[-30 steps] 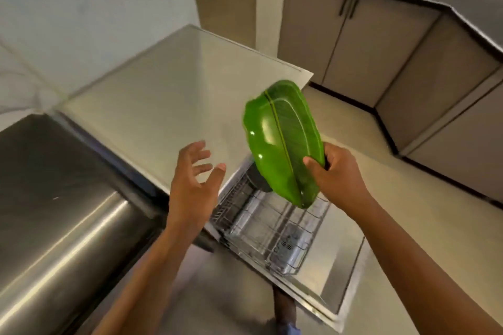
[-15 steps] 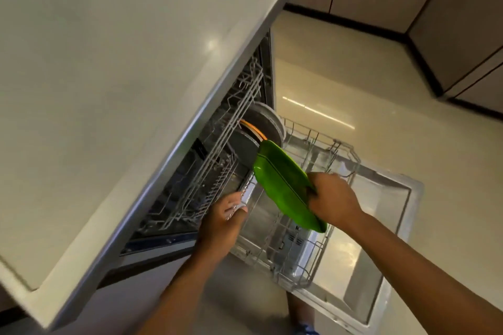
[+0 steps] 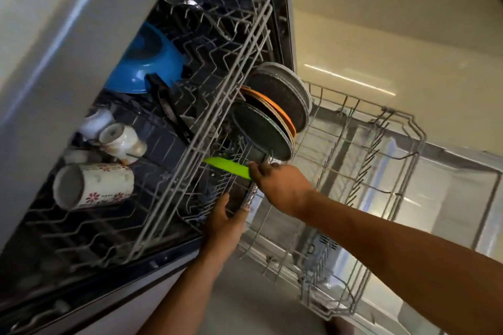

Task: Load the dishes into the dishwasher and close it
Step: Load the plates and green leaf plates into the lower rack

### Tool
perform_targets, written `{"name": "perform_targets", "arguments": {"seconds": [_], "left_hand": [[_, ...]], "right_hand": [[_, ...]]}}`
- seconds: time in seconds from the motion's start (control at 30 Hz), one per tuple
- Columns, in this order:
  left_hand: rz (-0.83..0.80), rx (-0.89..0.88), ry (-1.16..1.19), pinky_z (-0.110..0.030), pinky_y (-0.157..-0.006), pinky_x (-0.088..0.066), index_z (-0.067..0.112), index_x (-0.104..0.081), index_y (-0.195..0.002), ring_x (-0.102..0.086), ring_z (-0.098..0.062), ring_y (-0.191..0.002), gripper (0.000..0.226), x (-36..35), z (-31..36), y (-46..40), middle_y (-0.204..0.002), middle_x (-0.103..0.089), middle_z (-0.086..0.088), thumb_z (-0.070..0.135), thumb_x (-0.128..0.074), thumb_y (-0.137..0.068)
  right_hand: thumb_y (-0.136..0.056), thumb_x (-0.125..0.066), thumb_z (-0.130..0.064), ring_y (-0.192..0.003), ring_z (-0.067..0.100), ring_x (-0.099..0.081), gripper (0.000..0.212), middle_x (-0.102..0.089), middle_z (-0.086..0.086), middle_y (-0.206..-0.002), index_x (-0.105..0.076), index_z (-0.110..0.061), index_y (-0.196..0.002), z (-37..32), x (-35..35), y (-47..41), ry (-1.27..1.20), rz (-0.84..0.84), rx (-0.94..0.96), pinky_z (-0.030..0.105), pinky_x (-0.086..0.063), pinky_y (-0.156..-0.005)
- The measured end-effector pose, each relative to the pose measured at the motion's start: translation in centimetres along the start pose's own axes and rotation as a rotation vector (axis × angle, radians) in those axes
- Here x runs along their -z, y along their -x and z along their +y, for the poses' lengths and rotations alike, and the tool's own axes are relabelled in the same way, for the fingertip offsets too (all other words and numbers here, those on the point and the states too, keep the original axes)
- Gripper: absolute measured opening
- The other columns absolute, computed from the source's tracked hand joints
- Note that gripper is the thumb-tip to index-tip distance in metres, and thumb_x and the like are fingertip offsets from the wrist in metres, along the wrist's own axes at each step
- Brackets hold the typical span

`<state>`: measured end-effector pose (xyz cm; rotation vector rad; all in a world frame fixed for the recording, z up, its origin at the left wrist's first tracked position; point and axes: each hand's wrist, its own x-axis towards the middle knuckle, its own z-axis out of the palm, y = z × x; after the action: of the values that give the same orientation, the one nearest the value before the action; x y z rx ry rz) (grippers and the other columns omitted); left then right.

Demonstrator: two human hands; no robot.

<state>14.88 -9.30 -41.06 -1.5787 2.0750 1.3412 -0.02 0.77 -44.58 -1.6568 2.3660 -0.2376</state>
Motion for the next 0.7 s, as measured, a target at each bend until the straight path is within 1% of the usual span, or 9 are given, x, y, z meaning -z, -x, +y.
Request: {"name": "perform_targets", "arguments": {"seconds": [0.13,0.23,0.27,0.33,0.4,0.5,0.57,0.6,0.7], "left_hand": [[0.023,-0.027,-0.045,-0.021,-0.097,-0.035,0.014,-0.042,-0.156,-0.051,-0.01,-0.125,0.067,-0.2,-0.4,-0.6,-0.153,-0.051,-0.006,0.022,-0.069,-0.095],[0.021,-0.041,-0.057,-0.004,-0.077,-0.038,0.017,-0.044,-0.154,-0.05,0.019,-0.09,0.064,-0.2,-0.6,-1.3,-0.136,-0.058,0.002,0.021,-0.07,-0.095],[0.019,-0.039,-0.058,-0.001,-0.07,-0.036,0.018,-0.045,-0.154,-0.048,0.022,-0.084,0.064,-0.1,-0.6,-1.4,-0.135,-0.058,0.002,0.021,-0.07,-0.095],[0.004,-0.031,-0.064,-0.008,-0.073,-0.037,0.022,-0.04,-0.157,-0.049,0.012,-0.094,0.067,0.1,-0.4,-1.7,-0.146,-0.053,0.002,0.024,-0.068,-0.096],[-0.008,-0.025,-0.069,-0.012,-0.075,-0.036,0.024,-0.037,-0.159,-0.048,0.003,-0.103,0.069,0.2,-0.4,-1.8,-0.154,-0.048,0.001,0.027,-0.067,-0.097],[-0.006,-0.037,-0.081,-0.006,-0.068,-0.033,0.026,-0.037,-0.159,-0.044,0.016,-0.086,0.069,0.1,-0.8,-2.0,-0.149,-0.053,0.002,0.029,-0.068,-0.097],[-0.007,-0.032,-0.08,-0.012,-0.075,-0.039,0.026,-0.037,-0.159,-0.051,0.009,-0.095,0.069,0.2,-0.9,-1.9,-0.152,-0.051,0.002,0.03,-0.067,-0.097],[-0.006,-0.029,-0.073,-0.018,-0.085,-0.043,0.026,-0.036,-0.159,-0.056,-0.001,-0.11,0.068,0.3,-1.0,-1.9,-0.156,-0.047,0.001,0.03,-0.066,-0.098],[0.004,0.009,-0.028,-0.044,-0.113,-0.042,0.026,-0.031,-0.161,-0.042,-0.025,-0.145,0.066,0.7,-1.0,-1.7,-0.166,-0.034,-0.002,0.028,-0.061,-0.102]], "right_hand": [[-0.1,-0.052,-0.013,-0.104,0.038,-0.065,0.062,-0.058,0.02,-0.128,-0.03,0.003,-0.156,-1.1,-1.0,-0.8,0.075,0.032,0.04,0.039,-0.048,-0.058],[-0.098,-0.062,-0.018,-0.099,0.034,-0.067,0.066,-0.063,0.017,-0.123,-0.035,0.002,-0.155,-1.2,-1.8,-1.3,0.137,0.054,0.027,0.034,-0.044,-0.053],[-0.098,-0.063,-0.017,-0.099,0.034,-0.067,0.067,-0.062,0.018,-0.122,-0.034,0.003,-0.155,-1.1,-2.1,-1.5,0.119,0.054,0.028,0.034,-0.046,-0.055],[-0.098,-0.064,-0.016,-0.099,0.035,-0.066,0.068,-0.061,0.02,-0.122,-0.031,0.004,-0.155,-0.9,-2.6,-2.0,0.077,0.06,0.037,0.037,-0.054,-0.06],[-0.097,-0.065,-0.015,-0.096,0.034,-0.065,0.068,-0.061,0.021,-0.12,-0.034,0.005,-0.154,-1.1,-2.9,-2.5,0.076,0.085,0.056,0.036,-0.053,-0.058],[-0.093,-0.065,-0.015,-0.09,0.032,-0.065,0.068,-0.062,0.021,-0.118,-0.038,0.005,-0.152,-1.4,-3.6,-3.1,0.066,0.125,0.089,0.034,-0.04,-0.054],[-0.09,-0.069,-0.016,-0.087,0.032,-0.065,0.069,-0.063,0.02,-0.115,-0.041,0.004,-0.15,-1.3,-3.6,-3.2,0.055,0.157,0.087,0.034,-0.038,-0.053],[-0.089,-0.072,-0.016,-0.086,0.031,-0.065,0.07,-0.064,0.018,-0.113,-0.043,0.004,-0.149,-1.3,-3.5,-3.1,0.043,0.185,0.071,0.034,-0.039,-0.051],[-0.086,-0.076,-0.016,-0.079,0.027,-0.066,0.061,-0.066,0.01,-0.1,-0.05,-0.006,-0.141,-1.5,-2.9,-2.5,-0.176,0.296,-0.067,0.033,-0.047,-0.051]]}}
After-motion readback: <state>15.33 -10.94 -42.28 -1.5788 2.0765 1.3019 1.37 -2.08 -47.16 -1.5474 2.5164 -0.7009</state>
